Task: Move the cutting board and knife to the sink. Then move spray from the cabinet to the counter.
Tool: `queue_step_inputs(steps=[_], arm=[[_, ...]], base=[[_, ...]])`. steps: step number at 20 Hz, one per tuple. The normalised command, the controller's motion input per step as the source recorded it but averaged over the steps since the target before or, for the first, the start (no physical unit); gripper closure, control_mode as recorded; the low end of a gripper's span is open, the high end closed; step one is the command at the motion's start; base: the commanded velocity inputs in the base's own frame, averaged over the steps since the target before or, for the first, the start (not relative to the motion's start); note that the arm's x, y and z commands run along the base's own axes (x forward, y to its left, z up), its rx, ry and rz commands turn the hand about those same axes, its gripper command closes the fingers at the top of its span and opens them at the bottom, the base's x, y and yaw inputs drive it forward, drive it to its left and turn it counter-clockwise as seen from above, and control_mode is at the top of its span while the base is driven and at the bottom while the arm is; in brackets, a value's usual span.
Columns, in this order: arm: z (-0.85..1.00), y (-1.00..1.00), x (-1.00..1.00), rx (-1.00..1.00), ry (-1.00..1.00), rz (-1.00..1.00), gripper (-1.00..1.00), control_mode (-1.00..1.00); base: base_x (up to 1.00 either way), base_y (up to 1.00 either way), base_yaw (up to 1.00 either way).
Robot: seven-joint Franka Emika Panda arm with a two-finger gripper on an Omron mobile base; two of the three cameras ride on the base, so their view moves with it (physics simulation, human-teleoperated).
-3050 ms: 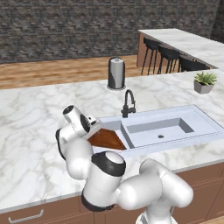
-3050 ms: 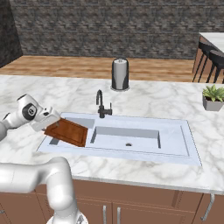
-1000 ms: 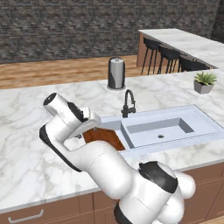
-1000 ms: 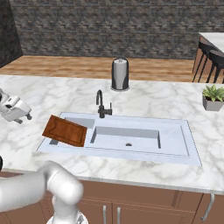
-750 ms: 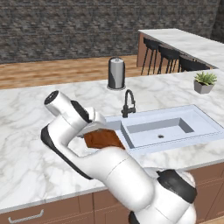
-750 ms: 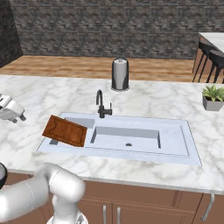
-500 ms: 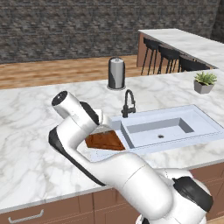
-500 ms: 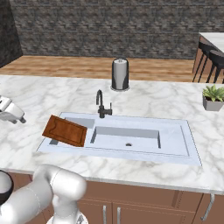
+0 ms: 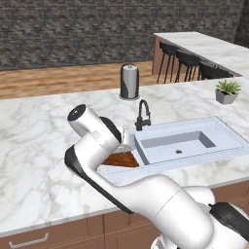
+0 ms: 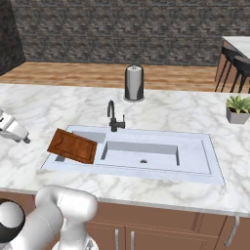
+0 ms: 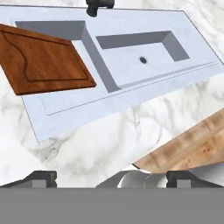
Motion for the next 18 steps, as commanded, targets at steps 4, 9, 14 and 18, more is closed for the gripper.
queue_step_inputs(steps=[4, 9, 14, 18], arm=[[-0.01, -0.41, -0.48, 0.08, 0.00, -0.14, -1.00, 1.00], [0.00, 0.00, 0.00, 0.00, 0.00, 0.00, -1.00, 1.00], [0.00, 0.00, 0.00, 0.00, 0.00, 0.00, -1.00, 1.00], [0.00, 0.00, 0.00, 0.00, 0.00, 0.00, -1.00, 1.00]], base=[[-0.19, -0.13, -0.06], [-0.71, -0.48, -0.40], [-0.44, -0.56, -0.46], [-0.25, -0.65, -0.48]])
